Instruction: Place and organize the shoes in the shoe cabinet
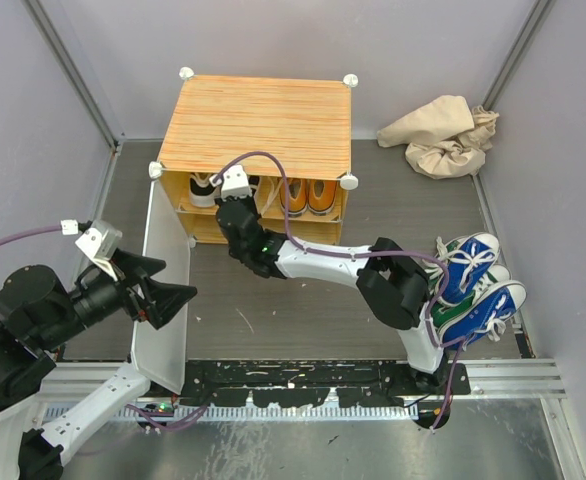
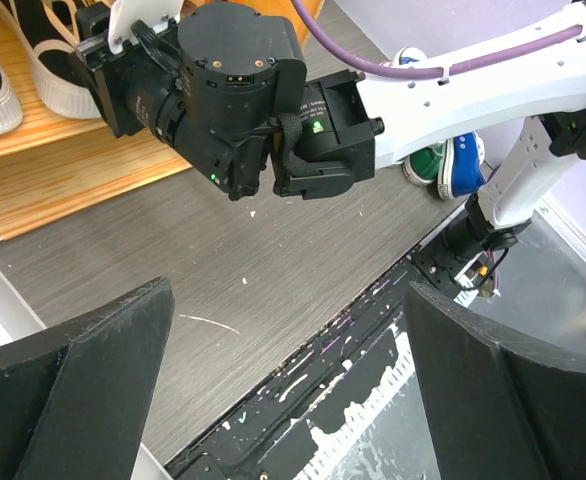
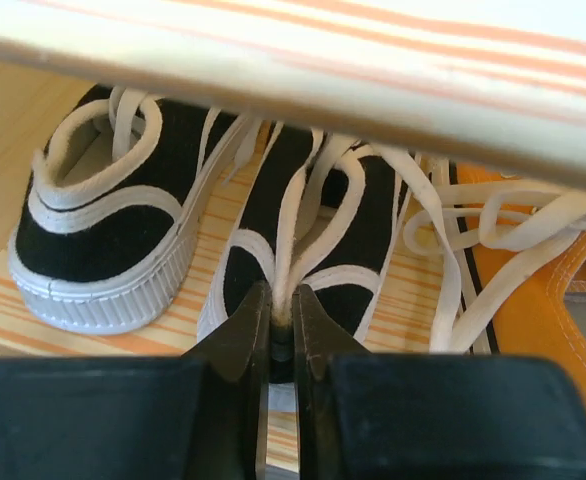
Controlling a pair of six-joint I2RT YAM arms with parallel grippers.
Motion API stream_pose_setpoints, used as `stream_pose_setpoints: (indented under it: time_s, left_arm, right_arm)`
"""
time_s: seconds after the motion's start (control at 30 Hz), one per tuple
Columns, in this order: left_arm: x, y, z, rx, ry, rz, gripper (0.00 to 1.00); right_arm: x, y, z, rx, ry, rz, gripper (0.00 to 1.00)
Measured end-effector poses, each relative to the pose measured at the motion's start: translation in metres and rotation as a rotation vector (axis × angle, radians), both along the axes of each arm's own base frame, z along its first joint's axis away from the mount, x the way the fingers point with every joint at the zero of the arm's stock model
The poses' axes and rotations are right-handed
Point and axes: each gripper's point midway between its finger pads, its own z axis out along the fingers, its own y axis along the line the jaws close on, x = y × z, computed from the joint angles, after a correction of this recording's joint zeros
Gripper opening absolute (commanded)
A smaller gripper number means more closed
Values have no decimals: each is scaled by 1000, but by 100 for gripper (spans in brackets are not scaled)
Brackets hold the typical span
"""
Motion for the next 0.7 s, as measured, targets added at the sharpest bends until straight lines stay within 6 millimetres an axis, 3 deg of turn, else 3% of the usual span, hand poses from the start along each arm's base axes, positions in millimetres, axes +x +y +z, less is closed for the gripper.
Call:
stream_pose_setpoints:
  time_s: [0.13,0.27,0.37,0.53,0.7]
  left_arm:
    - [1,0,-2,6,3,-1,98]
    - [2,-1,-3,8,6,-1,98]
    - [2,-1,-4,11,10,-1,98]
    - [3,-2,-5,14,14,0,98]
    - [4,-2,-8,17,20,0,98]
  right_arm:
    - [7,-2,1,5,-4,-15,4]
    - [14,-8,2,20,-2,-32,46]
    - [17,-10,3,42,-2,-41,65]
    - [16,-11,-1,54,9,-32,72]
    - [-8,-9,-6,14,45,34,85]
